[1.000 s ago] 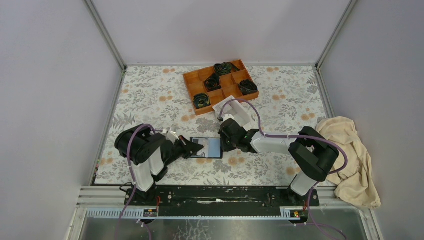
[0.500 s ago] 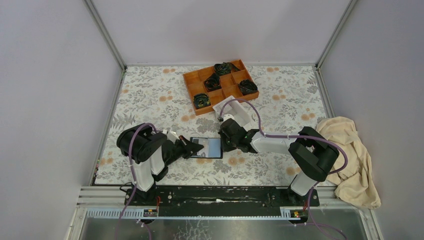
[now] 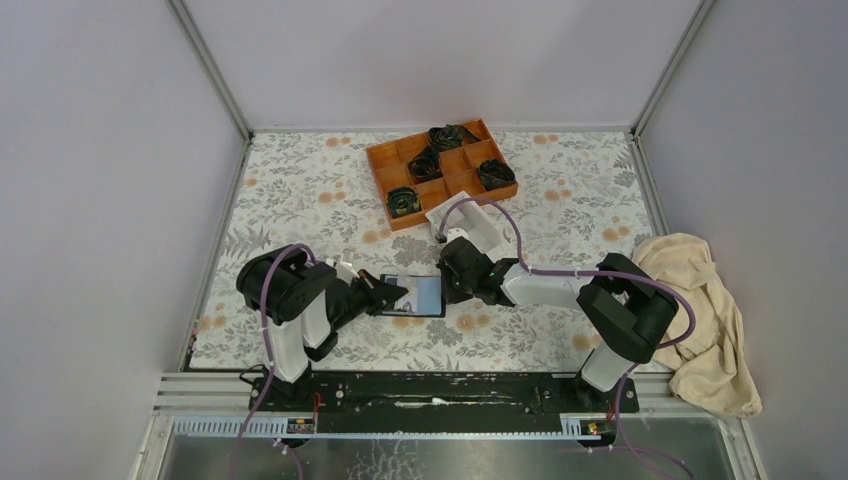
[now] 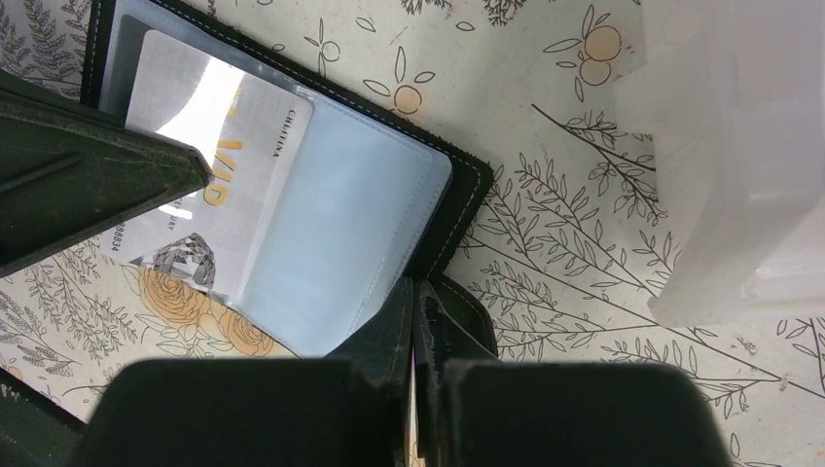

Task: Put the credit cards into the card holder
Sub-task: Insert the credit card into the card holder.

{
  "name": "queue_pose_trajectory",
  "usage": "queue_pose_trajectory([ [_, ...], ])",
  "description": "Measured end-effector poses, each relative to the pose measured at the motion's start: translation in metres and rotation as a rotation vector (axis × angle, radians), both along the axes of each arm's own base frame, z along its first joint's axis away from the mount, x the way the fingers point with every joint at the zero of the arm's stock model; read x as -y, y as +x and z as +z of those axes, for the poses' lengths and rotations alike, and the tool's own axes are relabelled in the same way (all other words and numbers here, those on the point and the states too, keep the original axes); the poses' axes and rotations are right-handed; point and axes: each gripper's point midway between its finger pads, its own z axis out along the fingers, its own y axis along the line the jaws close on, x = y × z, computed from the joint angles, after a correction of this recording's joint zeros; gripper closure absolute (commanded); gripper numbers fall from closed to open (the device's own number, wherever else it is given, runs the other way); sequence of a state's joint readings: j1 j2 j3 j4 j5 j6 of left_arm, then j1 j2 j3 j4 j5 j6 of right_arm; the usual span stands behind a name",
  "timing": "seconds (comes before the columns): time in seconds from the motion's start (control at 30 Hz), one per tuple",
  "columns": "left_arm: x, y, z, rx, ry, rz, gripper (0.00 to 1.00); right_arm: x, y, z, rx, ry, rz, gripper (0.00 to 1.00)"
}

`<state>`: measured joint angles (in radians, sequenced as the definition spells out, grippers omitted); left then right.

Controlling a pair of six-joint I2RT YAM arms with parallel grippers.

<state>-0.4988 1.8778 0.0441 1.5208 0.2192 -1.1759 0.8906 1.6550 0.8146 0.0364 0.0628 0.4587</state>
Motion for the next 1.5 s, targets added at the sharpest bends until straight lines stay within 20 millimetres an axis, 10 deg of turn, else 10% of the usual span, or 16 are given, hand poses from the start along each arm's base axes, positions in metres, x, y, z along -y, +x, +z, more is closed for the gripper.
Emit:
queue_pose_trajectory([
  [0.8, 0.010, -0.001, -0.001, 0.015, 0.012, 0.010, 1.00, -0.001, 0.000, 0.000, 0.001, 0.004, -0.002, 1.00],
  [1.2, 0.016, -0.004, -0.001, 0.029, 0.026, -0.002, 0.59, -0.001, 0.000, 0.000, 0.001, 0.004, -0.002, 1.00],
  [1.5, 0.006, 0.000, 0.010, 0.068, 0.139, 0.016, 0.51, -0.001, 0.000, 0.000, 0.001, 0.004, -0.003, 1.00],
])
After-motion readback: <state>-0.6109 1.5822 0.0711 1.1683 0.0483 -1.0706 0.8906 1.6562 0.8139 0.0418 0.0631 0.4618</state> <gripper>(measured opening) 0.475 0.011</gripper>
